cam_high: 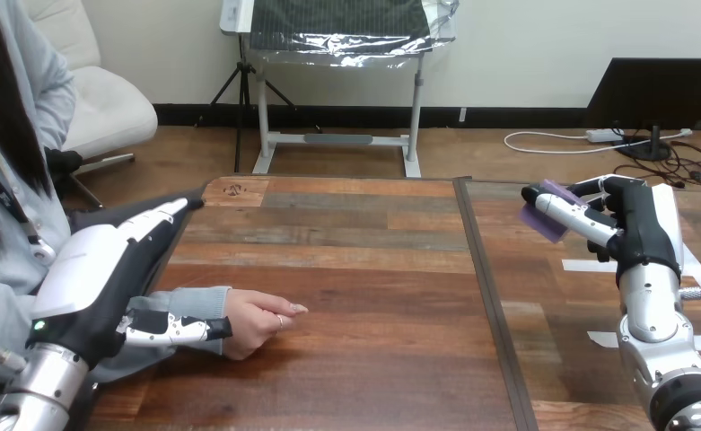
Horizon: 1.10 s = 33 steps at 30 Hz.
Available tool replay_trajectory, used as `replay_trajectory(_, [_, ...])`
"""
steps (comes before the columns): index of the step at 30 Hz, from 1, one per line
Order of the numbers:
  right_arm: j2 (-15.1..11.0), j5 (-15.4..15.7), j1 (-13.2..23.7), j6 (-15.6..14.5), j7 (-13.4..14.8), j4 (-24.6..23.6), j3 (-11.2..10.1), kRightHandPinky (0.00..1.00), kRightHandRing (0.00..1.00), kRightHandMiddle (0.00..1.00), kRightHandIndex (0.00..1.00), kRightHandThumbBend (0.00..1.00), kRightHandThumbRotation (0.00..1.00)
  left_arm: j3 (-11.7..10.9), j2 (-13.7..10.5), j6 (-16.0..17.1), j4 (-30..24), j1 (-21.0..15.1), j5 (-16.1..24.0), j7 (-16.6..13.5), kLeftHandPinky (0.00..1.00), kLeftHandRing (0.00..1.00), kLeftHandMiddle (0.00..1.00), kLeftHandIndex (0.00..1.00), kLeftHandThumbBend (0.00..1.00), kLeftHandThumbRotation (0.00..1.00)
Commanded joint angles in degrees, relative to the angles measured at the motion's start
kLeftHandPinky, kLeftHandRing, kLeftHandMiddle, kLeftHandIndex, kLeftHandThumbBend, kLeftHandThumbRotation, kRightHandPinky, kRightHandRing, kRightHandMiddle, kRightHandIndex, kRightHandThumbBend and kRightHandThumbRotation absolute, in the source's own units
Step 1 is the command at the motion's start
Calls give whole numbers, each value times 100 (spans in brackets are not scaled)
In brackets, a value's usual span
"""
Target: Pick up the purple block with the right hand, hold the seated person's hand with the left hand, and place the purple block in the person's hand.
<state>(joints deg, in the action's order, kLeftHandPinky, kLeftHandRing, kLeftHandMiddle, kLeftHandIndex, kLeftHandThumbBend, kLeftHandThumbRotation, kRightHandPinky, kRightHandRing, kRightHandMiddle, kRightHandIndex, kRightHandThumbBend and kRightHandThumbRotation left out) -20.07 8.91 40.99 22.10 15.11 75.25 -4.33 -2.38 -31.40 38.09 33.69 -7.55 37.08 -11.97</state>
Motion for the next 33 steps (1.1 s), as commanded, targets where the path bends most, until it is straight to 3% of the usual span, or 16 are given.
replay_trajectory(1, [-34, -81, 488, 232, 1, -249, -84, 2, 6, 11, 12, 28, 28, 267, -248, -122, 222, -572, 64, 56, 80, 88, 88, 87, 100, 27])
replay_trajectory(19, [-28, -92, 485, 310, -49, -333, -95, 2, 6, 11, 12, 27, 32, 1027, -402, -557, 1136, -1250, 356, 231, 79, 83, 82, 82, 100, 28])
replay_trajectory(33, [-29, -117, 498, 265, -105, -340, -120, 2, 6, 11, 12, 28, 32, 1595, -439, -439, 2137, -1751, 586, -93, 75, 79, 77, 77, 100, 32])
